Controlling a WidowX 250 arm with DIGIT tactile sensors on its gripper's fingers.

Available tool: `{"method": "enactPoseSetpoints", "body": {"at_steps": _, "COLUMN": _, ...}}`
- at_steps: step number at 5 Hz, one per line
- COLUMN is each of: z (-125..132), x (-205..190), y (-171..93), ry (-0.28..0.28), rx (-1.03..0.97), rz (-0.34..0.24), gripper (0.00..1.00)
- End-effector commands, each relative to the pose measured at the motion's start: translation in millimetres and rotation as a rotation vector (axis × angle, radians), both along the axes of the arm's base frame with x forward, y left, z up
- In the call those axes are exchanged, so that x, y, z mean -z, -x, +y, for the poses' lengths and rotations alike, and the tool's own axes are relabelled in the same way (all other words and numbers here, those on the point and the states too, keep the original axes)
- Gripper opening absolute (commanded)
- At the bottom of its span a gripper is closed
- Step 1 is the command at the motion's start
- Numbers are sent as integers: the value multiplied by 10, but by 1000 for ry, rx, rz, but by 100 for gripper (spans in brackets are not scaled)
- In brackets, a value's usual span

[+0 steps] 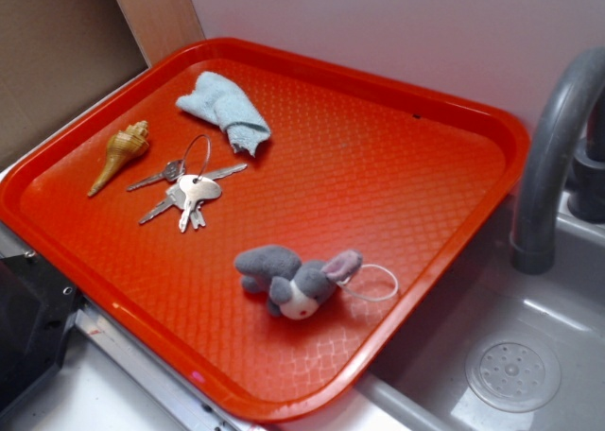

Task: Grab the gray animal.

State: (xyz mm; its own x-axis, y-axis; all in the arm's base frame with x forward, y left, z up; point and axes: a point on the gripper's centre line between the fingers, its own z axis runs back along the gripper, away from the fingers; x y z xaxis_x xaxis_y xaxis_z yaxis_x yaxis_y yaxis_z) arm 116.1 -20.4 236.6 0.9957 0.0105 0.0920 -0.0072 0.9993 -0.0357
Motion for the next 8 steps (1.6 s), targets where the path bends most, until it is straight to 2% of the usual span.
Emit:
{"method": "enactPoseSetpoints", "body": {"at_steps": 1, "z": 0, "x": 0, "y": 0, "ry": 0, "rx": 0, "rz": 0, "gripper": 100}}
{"method": "enactPoseSetpoints", "body": {"at_steps": 2, "z": -128, "x": 33, "y": -174, "ry": 3, "rx": 176, "rz": -96, "gripper": 100}}
{"method": "enactPoseSetpoints", "body": {"at_steps": 3, "z": -285, "x": 165, "y": -449, "ry": 89, "rx": 382, "rz": -177, "gripper": 100}}
{"method": "enactPoseSetpoints", "body": {"at_steps": 4, "z": -643, "x": 433, "y": -660, "ry": 89, "rx": 587, "rz": -187, "gripper": 100}}
{"method": "enactPoseSetpoints", "body": {"at_steps": 5, "z": -895, "x": 633, "y": -754, "ry": 71, "rx": 656, "rz": -135, "gripper": 100}}
{"method": "enactPoseSetpoints", "body": {"at_steps": 6, "z": -1214, "x": 785, "y": -736, "ry": 70, "rx": 759, "rz": -105, "gripper": 100}}
{"method": "enactPoseSetpoints", "body": {"at_steps": 7, "z": -1373, "x": 975, "y": -696, "ry": 43, "rx": 808, "rz": -64, "gripper": 100}}
{"method": "enactPoseSetpoints", "body": {"at_steps": 8, "z": -1466, "x": 1255, "y": -705, "ry": 1, "rx": 822, "rz": 14, "gripper": 100}}
